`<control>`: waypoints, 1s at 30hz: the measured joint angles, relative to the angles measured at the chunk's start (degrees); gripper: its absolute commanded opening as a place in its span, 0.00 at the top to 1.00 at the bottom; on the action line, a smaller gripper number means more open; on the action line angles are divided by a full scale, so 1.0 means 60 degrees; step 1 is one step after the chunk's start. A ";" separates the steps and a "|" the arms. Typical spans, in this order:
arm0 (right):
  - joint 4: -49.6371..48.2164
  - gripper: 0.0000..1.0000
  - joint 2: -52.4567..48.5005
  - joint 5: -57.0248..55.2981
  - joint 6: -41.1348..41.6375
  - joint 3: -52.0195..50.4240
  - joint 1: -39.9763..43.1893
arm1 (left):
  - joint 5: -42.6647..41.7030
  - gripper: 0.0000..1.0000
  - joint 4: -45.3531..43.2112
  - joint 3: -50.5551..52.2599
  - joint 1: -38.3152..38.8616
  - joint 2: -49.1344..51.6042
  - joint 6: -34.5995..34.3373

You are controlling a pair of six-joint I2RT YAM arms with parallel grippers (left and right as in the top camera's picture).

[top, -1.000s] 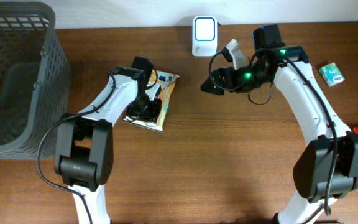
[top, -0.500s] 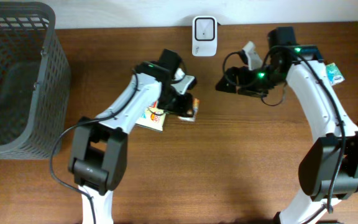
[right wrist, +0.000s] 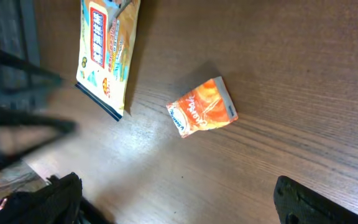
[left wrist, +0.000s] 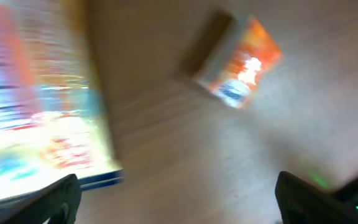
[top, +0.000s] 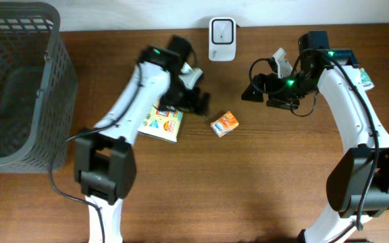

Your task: Scan the item barcode

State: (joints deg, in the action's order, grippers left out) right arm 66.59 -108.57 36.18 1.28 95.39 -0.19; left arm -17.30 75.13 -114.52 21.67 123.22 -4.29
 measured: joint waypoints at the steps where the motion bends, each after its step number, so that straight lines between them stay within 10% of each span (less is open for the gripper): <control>1: -0.0026 0.02 -0.0004 -0.0007 0.0000 0.0000 0.0000 | 0.0189 0.22 0.0127 -0.0171 -0.0186 -0.0018 0.0004; 11: -0.0528 0.00 -0.1308 -0.0455 0.0699 -0.0007 -0.1038 | 0.1392 0.21 0.0113 0.0572 -0.0510 -0.0026 -0.0368; 19: -0.1912 0.53 -0.1461 -0.3883 0.1282 -0.0025 -0.2524 | 0.2262 0.21 0.0117 0.1177 -0.0510 -0.0026 -0.0729; 30: -0.2390 0.80 -0.2455 -0.4736 0.1818 -0.0025 -0.2550 | 0.2379 0.20 0.0087 0.1304 -0.0510 -0.0026 -0.0761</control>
State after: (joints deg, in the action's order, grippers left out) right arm 52.25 -123.31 7.77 12.19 95.24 -15.49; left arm -3.03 75.66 -106.69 18.61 123.07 -8.86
